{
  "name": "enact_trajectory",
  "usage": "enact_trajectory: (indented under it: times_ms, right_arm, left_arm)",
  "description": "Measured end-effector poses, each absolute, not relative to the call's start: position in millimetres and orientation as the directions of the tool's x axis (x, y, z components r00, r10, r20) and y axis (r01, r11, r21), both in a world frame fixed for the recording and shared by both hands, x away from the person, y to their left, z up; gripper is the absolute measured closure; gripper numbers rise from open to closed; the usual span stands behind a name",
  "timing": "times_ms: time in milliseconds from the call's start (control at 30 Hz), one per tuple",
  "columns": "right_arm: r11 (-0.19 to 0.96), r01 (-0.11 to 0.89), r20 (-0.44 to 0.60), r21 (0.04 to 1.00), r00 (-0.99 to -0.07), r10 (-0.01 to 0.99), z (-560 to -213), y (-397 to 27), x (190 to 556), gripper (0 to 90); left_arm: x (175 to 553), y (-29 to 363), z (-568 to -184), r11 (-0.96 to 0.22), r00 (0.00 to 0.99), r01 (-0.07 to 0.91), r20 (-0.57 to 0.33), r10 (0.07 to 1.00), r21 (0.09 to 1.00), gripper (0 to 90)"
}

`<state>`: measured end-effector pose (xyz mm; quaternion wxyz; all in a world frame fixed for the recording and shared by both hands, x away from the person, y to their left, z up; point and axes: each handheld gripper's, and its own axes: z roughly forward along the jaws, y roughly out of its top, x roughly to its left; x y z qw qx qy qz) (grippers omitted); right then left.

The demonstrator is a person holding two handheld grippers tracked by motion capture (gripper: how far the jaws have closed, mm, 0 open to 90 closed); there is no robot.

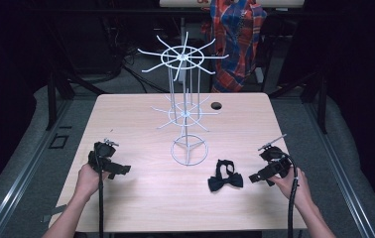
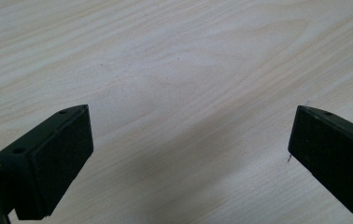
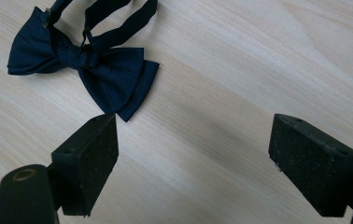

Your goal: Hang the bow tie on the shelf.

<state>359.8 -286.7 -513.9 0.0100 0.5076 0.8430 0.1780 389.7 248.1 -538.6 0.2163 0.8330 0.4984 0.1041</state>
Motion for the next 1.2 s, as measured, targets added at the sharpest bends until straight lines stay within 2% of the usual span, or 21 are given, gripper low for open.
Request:
enact_trajectory:
  times_ms: [433,500,767,800,867,1200]
  right_arm:
    - [0.439,0.837,0.195,0.327,-0.514,0.835,-513.3,-267.6,361.5,13.2]
    - [0.409,0.845,0.206,0.345,-0.493,0.845,-514.3,-264.1,359.8,12.3]
    - [0.427,0.837,0.21,0.341,-0.511,0.833,-516.6,-255.8,362.2,5.7]
    - [0.379,0.846,0.238,0.375,-0.483,0.843,-520.1,-252.1,360.9,5.3]
    - [0.42,0.841,0.224,0.34,-0.506,0.833,-519.4,-250.1,363.7,5.2]
    - [0.431,0.834,0.254,0.345,-0.525,0.813,-528.1,-230.1,367.9,20.3]
  left_arm:
    - [386.9,252.2,-538.0,-0.402,0.472,0.787,-0.038,0.881,0.468,0.1]
    - [387.2,249.7,-538.9,-0.41,0.479,0.786,-0.037,0.877,0.462,0.1]
    - [388.2,249.9,-539.2,-0.408,0.481,0.786,-0.044,0.876,0.464,0.0]
    - [388.2,249.7,-539.2,-0.408,0.481,0.786,-0.044,0.876,0.464,0.1]
    - [388.0,248.8,-539.3,-0.407,0.481,0.788,-0.048,0.876,0.462,0.0]
    - [388.1,249.0,-539.2,-0.406,0.481,0.788,-0.052,0.875,0.462,0.0]
